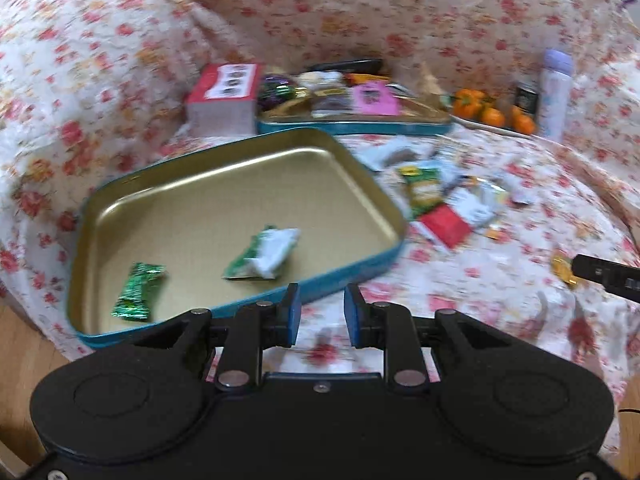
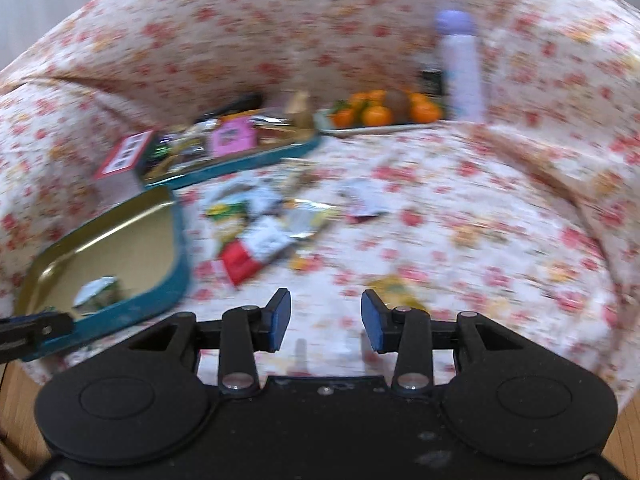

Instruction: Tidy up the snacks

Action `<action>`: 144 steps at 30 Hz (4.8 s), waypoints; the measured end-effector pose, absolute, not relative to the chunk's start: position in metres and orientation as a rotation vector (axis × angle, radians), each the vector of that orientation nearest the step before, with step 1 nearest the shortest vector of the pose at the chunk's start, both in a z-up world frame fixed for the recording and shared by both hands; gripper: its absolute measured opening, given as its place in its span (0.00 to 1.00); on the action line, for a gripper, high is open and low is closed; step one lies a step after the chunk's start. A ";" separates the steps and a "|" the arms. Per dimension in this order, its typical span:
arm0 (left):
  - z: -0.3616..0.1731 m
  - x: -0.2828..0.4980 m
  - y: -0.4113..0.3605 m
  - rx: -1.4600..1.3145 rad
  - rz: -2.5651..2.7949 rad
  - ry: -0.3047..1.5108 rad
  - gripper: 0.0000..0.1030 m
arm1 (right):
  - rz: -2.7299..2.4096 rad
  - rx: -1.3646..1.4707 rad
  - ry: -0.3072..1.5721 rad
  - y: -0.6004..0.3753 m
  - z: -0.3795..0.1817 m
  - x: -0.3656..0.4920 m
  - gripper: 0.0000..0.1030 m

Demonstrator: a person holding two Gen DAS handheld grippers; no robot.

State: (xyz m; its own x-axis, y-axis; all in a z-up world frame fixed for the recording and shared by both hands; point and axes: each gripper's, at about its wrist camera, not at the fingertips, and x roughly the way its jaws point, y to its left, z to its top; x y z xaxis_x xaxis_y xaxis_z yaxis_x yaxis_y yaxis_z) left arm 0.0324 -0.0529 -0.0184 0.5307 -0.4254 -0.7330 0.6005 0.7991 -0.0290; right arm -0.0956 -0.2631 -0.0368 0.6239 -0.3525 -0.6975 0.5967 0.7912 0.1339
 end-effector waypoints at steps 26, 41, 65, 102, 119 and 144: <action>-0.041 0.017 -0.189 0.509 -0.756 0.725 0.33 | -0.559 0.392 0.712 -0.307 -0.073 -0.100 0.43; -0.050 0.032 -0.204 0.571 -0.815 0.718 0.33 | -0.515 0.190 0.738 -0.312 -0.092 -0.083 0.33; -0.051 0.049 -0.216 0.702 -0.924 0.658 0.39 | -0.540 0.195 0.669 -0.347 -0.102 -0.051 0.37; -0.061 0.069 -0.234 0.693 -1.033 0.856 0.53 | -0.510 0.152 0.601 -0.342 -0.111 -0.058 0.41; -0.058 0.033 -0.217 0.550 -0.991 0.958 0.53 | -0.502 0.176 0.622 -0.346 -0.110 -0.056 0.41; -0.063 0.043 -0.205 0.375 -0.779 1.091 0.47 | -0.566 0.356 0.823 -0.331 -0.087 -0.059 0.35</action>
State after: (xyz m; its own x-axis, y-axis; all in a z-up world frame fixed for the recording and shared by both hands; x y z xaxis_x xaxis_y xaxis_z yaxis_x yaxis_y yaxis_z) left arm 0.0429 -0.2053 -0.0627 0.2377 -0.3770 -0.8952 0.7244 0.6828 -0.0952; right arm -0.0591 -0.3306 -0.0874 0.5457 -0.3328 -0.7690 0.5991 0.7967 0.0804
